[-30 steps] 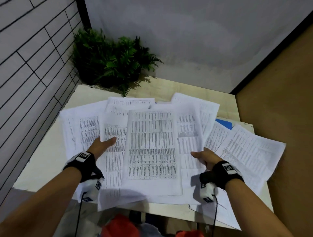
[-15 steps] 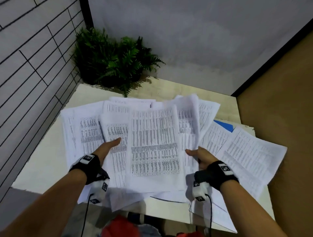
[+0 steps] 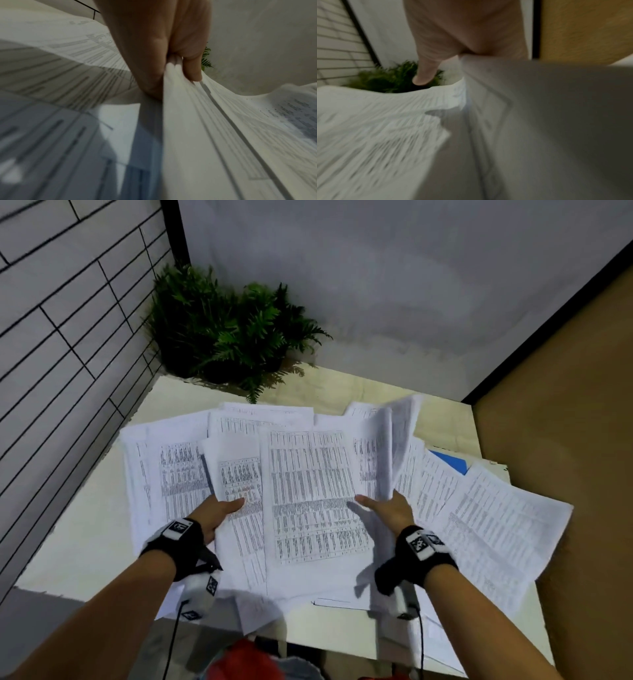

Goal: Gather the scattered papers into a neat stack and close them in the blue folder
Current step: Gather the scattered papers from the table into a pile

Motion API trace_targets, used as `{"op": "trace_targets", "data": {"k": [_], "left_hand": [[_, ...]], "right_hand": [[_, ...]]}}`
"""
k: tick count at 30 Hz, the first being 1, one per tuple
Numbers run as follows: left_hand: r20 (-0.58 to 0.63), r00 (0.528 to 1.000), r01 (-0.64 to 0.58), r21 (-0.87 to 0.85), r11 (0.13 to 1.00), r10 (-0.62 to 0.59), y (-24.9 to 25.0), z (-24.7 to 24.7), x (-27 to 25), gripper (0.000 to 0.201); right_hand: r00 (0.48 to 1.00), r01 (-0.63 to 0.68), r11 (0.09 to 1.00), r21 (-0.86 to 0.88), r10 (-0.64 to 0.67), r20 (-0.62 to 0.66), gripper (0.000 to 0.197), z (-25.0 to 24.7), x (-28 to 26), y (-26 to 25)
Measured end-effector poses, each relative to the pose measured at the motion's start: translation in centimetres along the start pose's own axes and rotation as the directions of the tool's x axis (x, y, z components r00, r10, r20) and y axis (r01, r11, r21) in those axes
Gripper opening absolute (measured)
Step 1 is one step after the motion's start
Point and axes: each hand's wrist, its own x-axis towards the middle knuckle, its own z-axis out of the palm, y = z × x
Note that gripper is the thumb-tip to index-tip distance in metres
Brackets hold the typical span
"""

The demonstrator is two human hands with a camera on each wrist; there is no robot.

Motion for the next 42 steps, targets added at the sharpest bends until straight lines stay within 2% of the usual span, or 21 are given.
{"op": "trace_targets", "data": {"k": [3,6,8,9,10,11,12,13,14,16,19,21,25,27,29,31,34,36,39,41,42], "left_hand": [[-0.008,1.000,0.005,-0.020,1.000,-0.005,0.2,0.3,-0.2,0.041],[0.035,0.999,-0.024,-0.030,0.999,0.025,0.1,0.7,-0.4,0.038],[0.039,0.998,-0.054,-0.030,0.998,0.055,-0.3,0.0,0.1,0.041],[0.003,0.997,-0.073,-0.013,0.997,0.073,-0.8,-0.7,1.0,0.051],[-0.021,0.996,-0.088,0.017,0.996,0.088,-2.0,-1.8,3.0,0.071],[-0.047,0.995,-0.089,0.045,0.995,0.091,-3.2,-2.9,5.0,0.094],[-0.054,0.994,-0.095,0.069,0.993,0.099,-4.1,-3.8,6.5,0.104],[-0.075,0.991,-0.100,0.099,0.990,0.108,-4.0,-4.0,6.6,0.098],[-0.093,0.989,-0.101,0.124,0.987,0.113,-3.3,-3.7,5.9,0.083],[-0.111,0.985,-0.117,0.147,0.982,0.133,-1.1,-2.5,2.6,0.061],[-0.113,0.983,-0.132,0.134,0.982,0.147,-0.1,-1.4,1.3,0.053],[-0.083,0.983,-0.155,0.094,0.983,0.163,0.1,-0.4,0.8,0.045],[0.038,0.984,-0.177,0.116,0.977,0.173,0.1,1.1,0.7,0.030],[0.001,0.981,-0.187,0.255,0.949,0.194,0.4,1.1,0.5,0.020],[-0.088,0.967,-0.187,0.396,0.899,0.239,0.7,0.6,0.4,0.025],[-0.149,0.949,-0.193,0.418,0.888,0.276,0.8,0.1,0.3,0.021],[-0.157,0.942,-0.207,0.421,0.883,0.296,1.2,-0.4,0.0,0.015],[-0.102,0.949,-0.239,0.384,0.892,0.299,1.6,-0.4,-0.3,0.022],[-0.059,0.972,-0.198,0.313,0.929,0.227,1.7,-0.3,-0.3,0.033],[-0.022,0.983,-0.172,0.244,0.954,0.183,2.2,0.4,-0.9,0.048],[-0.026,0.984,-0.167,0.183,0.969,0.174,2.7,0.9,-1.7,0.049]], "right_hand": [[0.997,-0.009,0.990,-0.138,-0.002,-0.075,0.094,1.9,-0.4,0.1],[0.990,-0.068,0.985,-0.160,0.047,-0.131,0.064,2.3,-0.5,0.5],[0.989,-0.085,0.991,-0.101,0.072,-0.128,0.066,1.5,-0.1,0.8],[0.989,-0.078,0.993,-0.084,0.067,-0.135,0.068,0.7,-0.1,0.8],[0.989,-0.061,0.996,-0.066,0.051,-0.136,0.068,-0.2,0.1,0.8],[0.990,-0.039,0.998,-0.046,0.032,-0.138,0.064,-1.4,0.3,0.7],[0.990,-0.006,1.000,-0.007,0.005,-0.140,0.057,-2.7,0.4,0.6],[0.990,0.034,0.999,0.039,-0.029,-0.135,0.048,-4.1,0.2,0.2],[0.989,0.089,0.992,0.087,-0.077,-0.128,0.038,-5.5,0.0,-0.1],[0.977,0.195,0.966,0.168,-0.177,-0.119,0.017,-8.0,-1.2,-1.2],[0.948,0.313,0.859,0.405,-0.309,-0.077,0.020,-9.9,-2.3,-2.4],[0.949,0.285,0.830,0.480,-0.314,-0.019,0.027,-9.0,-1.9,-2.4],[0.966,0.124,0.918,0.376,-0.198,0.165,0.036,-3.7,-1.0,-1.5],[0.970,0.095,0.936,0.338,-0.163,0.179,0.050,-2.0,-0.5,-1.4],[0.965,0.122,0.936,0.329,-0.189,0.180,0.068,-2.2,-0.7,-2.0],[0.951,0.133,0.868,0.479,-0.248,0.185,0.070,-3.6,-1.1,-2.9],[0.911,0.180,0.716,0.675,-0.380,0.160,0.048,-5.7,-2.2,-4.7],[0.884,0.166,0.687,0.707,-0.422,0.203,0.057,-5.7,-2.2,-5.1],[0.907,0.142,0.817,0.558,-0.334,0.258,0.062,-3.5,-1.7,-4.5],[0.943,0.153,0.924,0.351,-0.243,0.228,0.047,-1.7,-1.0,-3.7],[0.957,0.133,0.955,0.266,-0.194,0.216,0.039,-0.9,-0.7,-3.2]]}}
